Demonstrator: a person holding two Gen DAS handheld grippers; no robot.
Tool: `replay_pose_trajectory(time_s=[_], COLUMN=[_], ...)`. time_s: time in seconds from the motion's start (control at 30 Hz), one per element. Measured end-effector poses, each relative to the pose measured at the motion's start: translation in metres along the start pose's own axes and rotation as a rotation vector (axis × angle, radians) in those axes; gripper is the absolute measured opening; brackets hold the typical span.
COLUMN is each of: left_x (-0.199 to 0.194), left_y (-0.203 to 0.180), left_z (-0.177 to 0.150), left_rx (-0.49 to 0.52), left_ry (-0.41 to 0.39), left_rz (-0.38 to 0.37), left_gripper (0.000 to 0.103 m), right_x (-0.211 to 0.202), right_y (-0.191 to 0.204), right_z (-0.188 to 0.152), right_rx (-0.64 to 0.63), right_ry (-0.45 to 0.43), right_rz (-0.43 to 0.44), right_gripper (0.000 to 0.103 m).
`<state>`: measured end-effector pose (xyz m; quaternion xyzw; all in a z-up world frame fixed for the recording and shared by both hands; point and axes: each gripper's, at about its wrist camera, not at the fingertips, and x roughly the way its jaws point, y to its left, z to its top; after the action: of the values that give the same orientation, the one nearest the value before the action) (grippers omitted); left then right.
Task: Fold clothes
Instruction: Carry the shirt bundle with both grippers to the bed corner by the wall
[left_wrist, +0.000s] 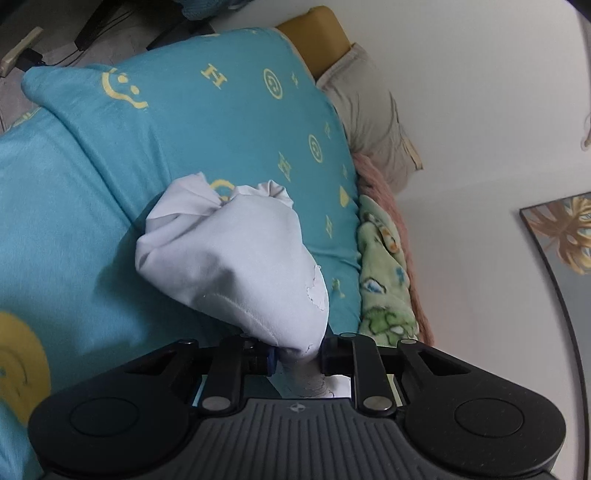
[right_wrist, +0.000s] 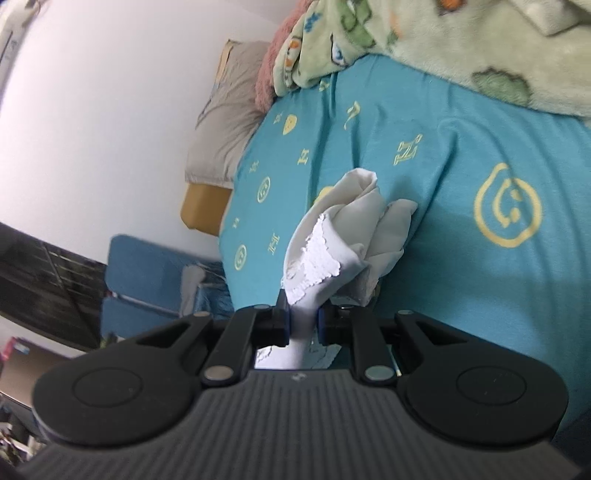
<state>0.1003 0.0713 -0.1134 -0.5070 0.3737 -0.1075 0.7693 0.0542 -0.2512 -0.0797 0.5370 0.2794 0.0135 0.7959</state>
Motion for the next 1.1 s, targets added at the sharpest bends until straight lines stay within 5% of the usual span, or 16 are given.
replay_pose_trajectory(time_s=[0.33, 0.53, 0.87, 1.1], left_x=[-0.025, 0.019, 0.154, 0.255], left_y=[-0.042, -0.119, -0.293, -0.424], left_z=[-0.035, -0.057, -0.118, -0.177], left_rx=[-0.055, 0.000, 0.146, 0.160], left_ry=[0.101, 0.184, 0.310, 0.439], left_rz=[-0.017, 0.016, -0.003, -0.222], left_gripper=[0.021, 0.022, 0.022, 0.023], right_x=[-0.061, -0.097, -0.150, -0.220], right_y=[-0.012, -0.019, -0.003, 0.038], right_z=[0.030, 0.088, 0.254, 0.386], right_rx=[0.076, 0.158, 0.059, -0.066], right_ry=[0.002, -0.016, -0.216, -0.472], right_rz=[0.049, 0.025, -0.014, -0.061], right_gripper=[0.017, 0.017, 0.017, 0.017])
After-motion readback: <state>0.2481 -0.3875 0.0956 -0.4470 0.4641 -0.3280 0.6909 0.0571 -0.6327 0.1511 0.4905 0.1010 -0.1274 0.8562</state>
